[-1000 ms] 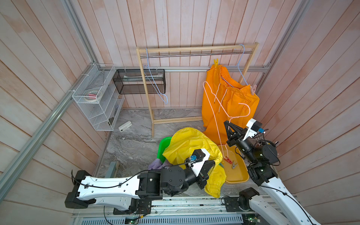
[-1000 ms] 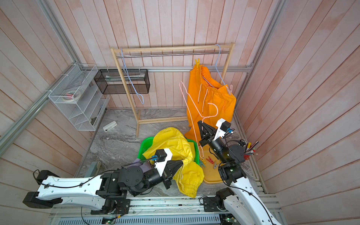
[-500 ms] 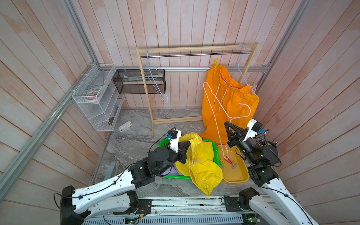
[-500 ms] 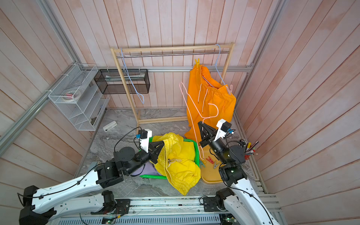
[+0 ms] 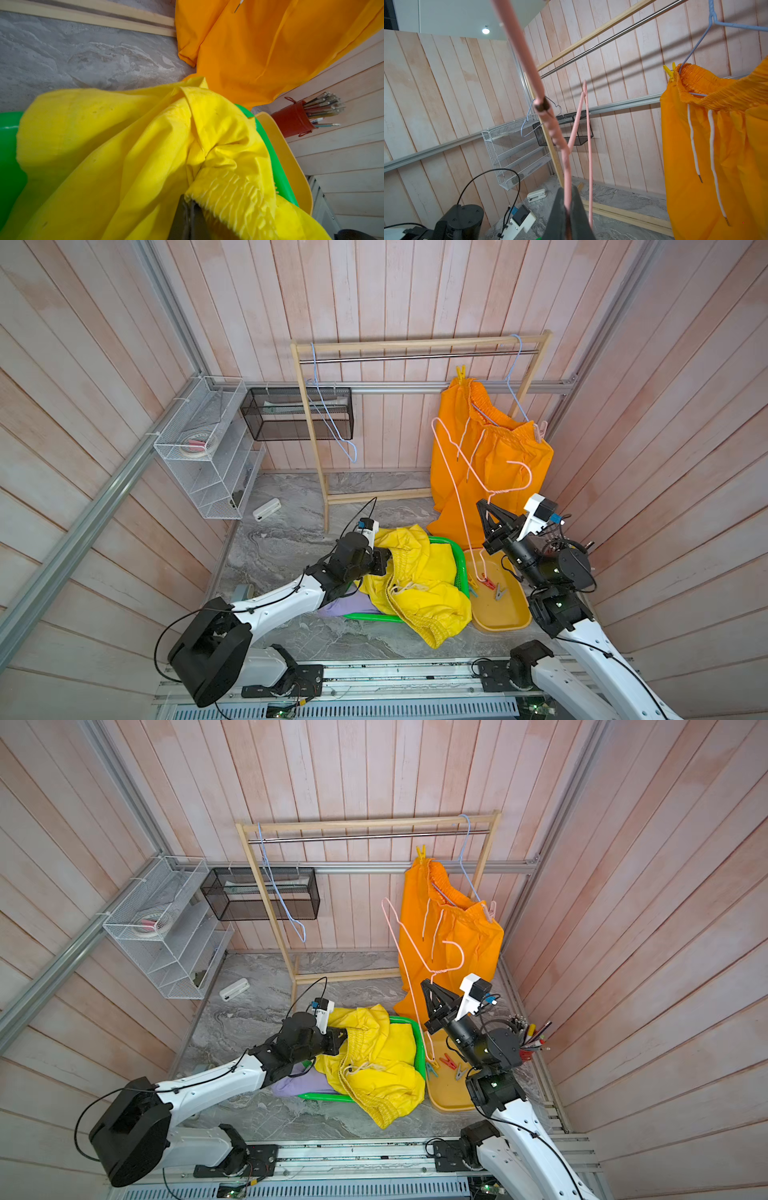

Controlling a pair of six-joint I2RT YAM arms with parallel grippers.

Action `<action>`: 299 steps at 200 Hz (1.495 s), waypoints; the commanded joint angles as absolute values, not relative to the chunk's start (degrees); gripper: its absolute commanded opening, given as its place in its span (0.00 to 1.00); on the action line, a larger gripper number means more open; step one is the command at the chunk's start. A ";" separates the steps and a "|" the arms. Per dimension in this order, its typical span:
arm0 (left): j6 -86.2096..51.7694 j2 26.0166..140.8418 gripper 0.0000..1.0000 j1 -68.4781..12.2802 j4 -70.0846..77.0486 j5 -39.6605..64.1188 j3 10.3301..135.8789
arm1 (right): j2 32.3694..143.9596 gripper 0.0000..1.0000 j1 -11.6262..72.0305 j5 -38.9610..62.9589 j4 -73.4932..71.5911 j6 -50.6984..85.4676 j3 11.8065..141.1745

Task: Remove the clothespins securing shorts to the hanger
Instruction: Place the shorts in the basket.

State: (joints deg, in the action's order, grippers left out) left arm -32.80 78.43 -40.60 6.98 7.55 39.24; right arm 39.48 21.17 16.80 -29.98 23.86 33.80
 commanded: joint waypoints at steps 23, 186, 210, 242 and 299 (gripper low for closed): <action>-31.91 85.32 0.00 -40.68 5.49 8.80 36.24 | 39.38 0.00 20.81 17.57 -30.98 24.13 32.87; -29.02 72.43 1.00 -47.34 -19.07 -8.69 50.22 | 37.84 0.00 20.77 18.63 -29.11 25.78 32.39; -27.67 66.77 1.00 -48.45 -24.12 -10.29 53.82 | 37.92 0.00 20.79 18.81 -28.93 25.93 32.34; -24.96 64.25 1.00 -53.66 -29.45 -10.49 58.88 | 38.31 0.00 20.83 18.90 -28.65 25.93 32.82; -20.75 69.80 1.00 -69.08 -29.83 0.39 63.48 | 38.37 0.00 20.82 18.33 -26.96 24.77 33.40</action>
State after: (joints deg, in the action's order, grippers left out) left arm -23.68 66.74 -64.86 -27.40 -5.26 61.63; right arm 38.68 21.15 18.06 -28.03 25.41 32.62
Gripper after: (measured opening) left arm 0.997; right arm 0.059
